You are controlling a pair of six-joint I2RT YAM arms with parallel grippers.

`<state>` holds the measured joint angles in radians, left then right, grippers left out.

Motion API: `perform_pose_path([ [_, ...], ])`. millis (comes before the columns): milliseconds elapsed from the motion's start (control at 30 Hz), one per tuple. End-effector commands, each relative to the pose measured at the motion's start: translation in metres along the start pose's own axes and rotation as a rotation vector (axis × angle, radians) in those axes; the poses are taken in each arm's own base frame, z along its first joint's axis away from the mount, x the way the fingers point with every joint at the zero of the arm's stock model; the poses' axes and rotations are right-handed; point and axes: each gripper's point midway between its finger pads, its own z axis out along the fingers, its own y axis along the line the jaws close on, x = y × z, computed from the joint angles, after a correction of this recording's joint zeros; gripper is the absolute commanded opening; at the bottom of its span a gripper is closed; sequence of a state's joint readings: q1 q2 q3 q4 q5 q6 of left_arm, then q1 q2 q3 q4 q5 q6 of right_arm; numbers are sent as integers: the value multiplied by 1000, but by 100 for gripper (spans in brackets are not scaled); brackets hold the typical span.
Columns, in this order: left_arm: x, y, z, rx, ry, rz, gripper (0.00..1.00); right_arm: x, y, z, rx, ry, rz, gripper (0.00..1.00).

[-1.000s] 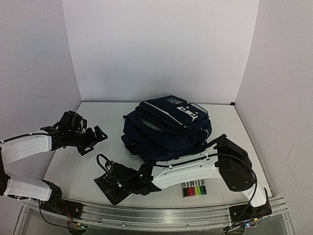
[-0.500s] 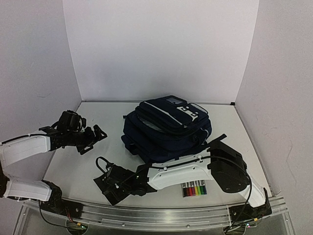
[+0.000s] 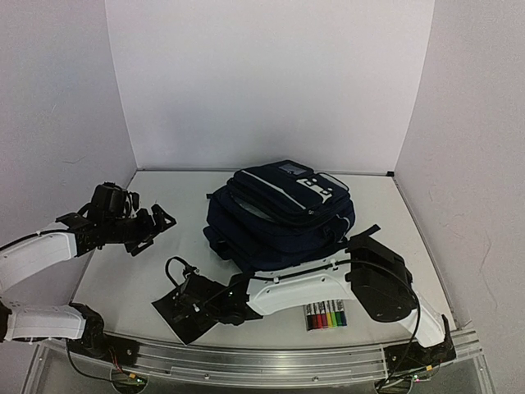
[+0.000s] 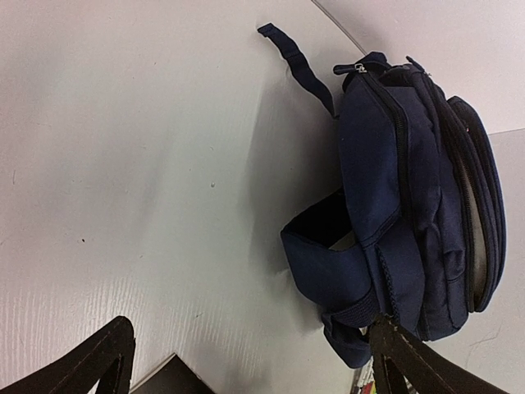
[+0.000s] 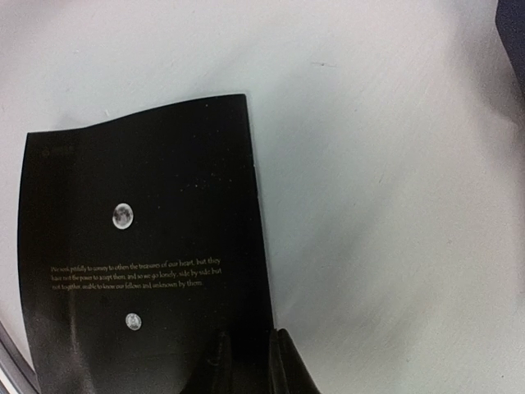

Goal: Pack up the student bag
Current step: Pick up the book from the center of the board.

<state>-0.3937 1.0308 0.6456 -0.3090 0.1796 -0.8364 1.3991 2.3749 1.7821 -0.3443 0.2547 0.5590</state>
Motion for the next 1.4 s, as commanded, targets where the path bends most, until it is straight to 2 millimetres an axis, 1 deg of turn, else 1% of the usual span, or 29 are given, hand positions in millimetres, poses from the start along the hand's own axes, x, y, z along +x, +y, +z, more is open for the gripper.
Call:
perform_pose_path([
  [0, -6, -5, -7, 14, -23, 8, 100, 43, -24, 18, 88, 109, -28, 7],
  [100, -3, -2, -8, 8, -19, 5, 100, 37, -41, 12, 130, 92, 1, 7],
  [133, -2, 1, -8, 1, -18, 1, 100, 28, -43, 3, 126, 74, -6, 10],
  [200, 0, 4, -9, -3, -18, -4, 100, 10, -35, -15, 100, 34, -47, 26],
  [300, 2, 5, -7, 2, -14, -12, 100, -20, -13, -47, 45, -42, -108, 47],
  [333, 2, 4, -7, 6, -15, -13, 100, -25, -5, -54, 25, -57, -121, 55],
  [367, 2, 4, -6, 9, -16, -13, 100, -31, 3, -60, 7, -74, -131, 60],
  [433, 1, 3, -5, 12, -18, -15, 100, -37, 19, -66, -27, -93, -166, 70],
  [500, 0, 4, -4, 7, -21, -15, 100, -37, 34, -64, -61, -97, -197, 77],
  [667, -2, 3, -1, 9, -16, -11, 100, -29, 69, -46, -163, -78, -225, 87],
  [733, -3, 1, 0, 11, -14, -9, 100, -28, 77, -38, -186, -75, -231, 89],
  [833, -4, 0, -1, 15, -18, -8, 100, -27, 83, -27, -193, -76, -246, 93],
  [967, -5, -1, -1, 21, -20, -9, 100, -26, 87, -15, -184, -80, -257, 95],
  [1133, -6, -3, -3, 28, -27, -13, 100, -18, 81, 4, -147, -71, -257, 94],
  [1200, -6, -3, -5, 31, -30, -14, 100, -12, 74, 13, -127, -56, -249, 85],
  [1267, -6, -3, -6, 32, -32, -15, 100, -9, 65, 20, -101, -45, -227, 70],
  [1367, -7, -3, -9, 30, -40, -16, 100, -5, 49, 26, -58, -34, -209, 52],
])
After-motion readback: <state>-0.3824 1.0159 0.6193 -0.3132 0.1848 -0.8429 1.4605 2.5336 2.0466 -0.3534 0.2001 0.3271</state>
